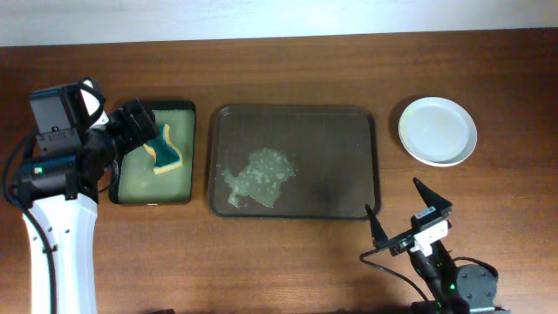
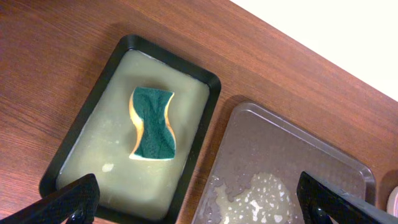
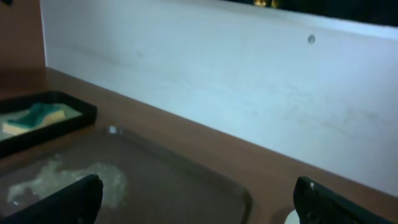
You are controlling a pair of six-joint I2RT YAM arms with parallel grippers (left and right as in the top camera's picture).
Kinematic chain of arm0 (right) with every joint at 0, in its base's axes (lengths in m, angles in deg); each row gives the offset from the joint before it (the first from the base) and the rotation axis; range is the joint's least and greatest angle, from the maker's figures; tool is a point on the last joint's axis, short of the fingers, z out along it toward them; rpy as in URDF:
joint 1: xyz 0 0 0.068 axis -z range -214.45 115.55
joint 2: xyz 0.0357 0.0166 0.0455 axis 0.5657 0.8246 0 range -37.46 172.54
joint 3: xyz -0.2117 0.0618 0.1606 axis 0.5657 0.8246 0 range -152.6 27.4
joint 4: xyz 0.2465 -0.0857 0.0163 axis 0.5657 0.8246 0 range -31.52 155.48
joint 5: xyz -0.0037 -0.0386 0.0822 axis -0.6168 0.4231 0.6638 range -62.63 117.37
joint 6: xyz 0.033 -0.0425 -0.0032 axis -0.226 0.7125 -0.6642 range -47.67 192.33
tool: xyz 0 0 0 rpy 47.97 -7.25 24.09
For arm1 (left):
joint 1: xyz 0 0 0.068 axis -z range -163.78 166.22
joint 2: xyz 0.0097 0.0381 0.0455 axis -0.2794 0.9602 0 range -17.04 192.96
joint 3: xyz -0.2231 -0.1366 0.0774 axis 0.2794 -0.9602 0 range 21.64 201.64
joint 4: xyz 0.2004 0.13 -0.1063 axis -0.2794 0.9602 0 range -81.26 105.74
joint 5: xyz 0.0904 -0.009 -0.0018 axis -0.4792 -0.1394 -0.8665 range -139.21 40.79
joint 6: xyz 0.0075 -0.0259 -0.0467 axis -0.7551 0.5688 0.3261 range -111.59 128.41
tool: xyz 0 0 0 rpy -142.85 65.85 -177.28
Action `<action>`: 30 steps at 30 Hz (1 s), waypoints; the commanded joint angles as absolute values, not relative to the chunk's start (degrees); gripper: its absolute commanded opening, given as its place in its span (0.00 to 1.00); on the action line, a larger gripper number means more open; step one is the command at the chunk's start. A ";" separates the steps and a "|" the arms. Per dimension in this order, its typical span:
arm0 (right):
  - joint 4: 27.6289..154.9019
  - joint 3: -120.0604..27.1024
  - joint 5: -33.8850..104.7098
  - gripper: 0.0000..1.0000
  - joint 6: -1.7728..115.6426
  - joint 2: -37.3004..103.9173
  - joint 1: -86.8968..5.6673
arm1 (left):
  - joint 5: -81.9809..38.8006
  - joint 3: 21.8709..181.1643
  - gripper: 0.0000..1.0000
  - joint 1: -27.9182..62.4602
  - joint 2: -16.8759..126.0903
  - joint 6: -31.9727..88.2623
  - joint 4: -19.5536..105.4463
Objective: Clean dirty plates on tray and stack at the side
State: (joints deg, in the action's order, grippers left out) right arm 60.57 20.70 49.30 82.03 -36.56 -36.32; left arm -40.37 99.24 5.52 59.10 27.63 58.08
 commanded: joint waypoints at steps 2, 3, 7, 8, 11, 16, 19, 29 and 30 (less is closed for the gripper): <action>51.10 26.08 42.35 0.98 82.20 -37.28 -36.69 | -39.97 99.48 0.99 5.33 59.12 26.71 57.93; 49.11 27.12 40.78 0.98 82.20 -37.28 -36.69 | -39.97 99.48 0.99 5.33 59.12 26.74 57.93; 49.55 27.08 33.54 0.98 82.16 -37.28 -36.69 | -39.97 99.48 0.99 5.33 59.12 26.74 57.93; 50.23 27.08 31.29 0.98 81.85 -37.28 -36.69 | -39.97 99.48 0.99 5.33 59.12 26.74 57.93; 56.55 27.08 23.58 0.98 78.92 -37.28 -36.69 | -39.97 99.48 0.99 5.33 59.12 26.74 57.93; 62.91 27.08 22.86 0.98 79.56 -37.28 -36.69 | -39.97 99.48 0.99 5.33 59.12 26.71 57.93; 62.95 27.08 23.88 0.98 79.36 -37.28 -36.69 | -39.97 99.48 0.99 5.33 59.12 26.74 57.93; 62.95 27.08 23.88 0.98 79.36 -37.28 -36.69 | -39.97 99.48 0.99 5.33 59.12 26.74 57.93; 62.95 27.08 23.88 0.98 79.36 -37.28 -36.69 | -39.97 99.48 0.99 5.33 59.12 26.74 57.93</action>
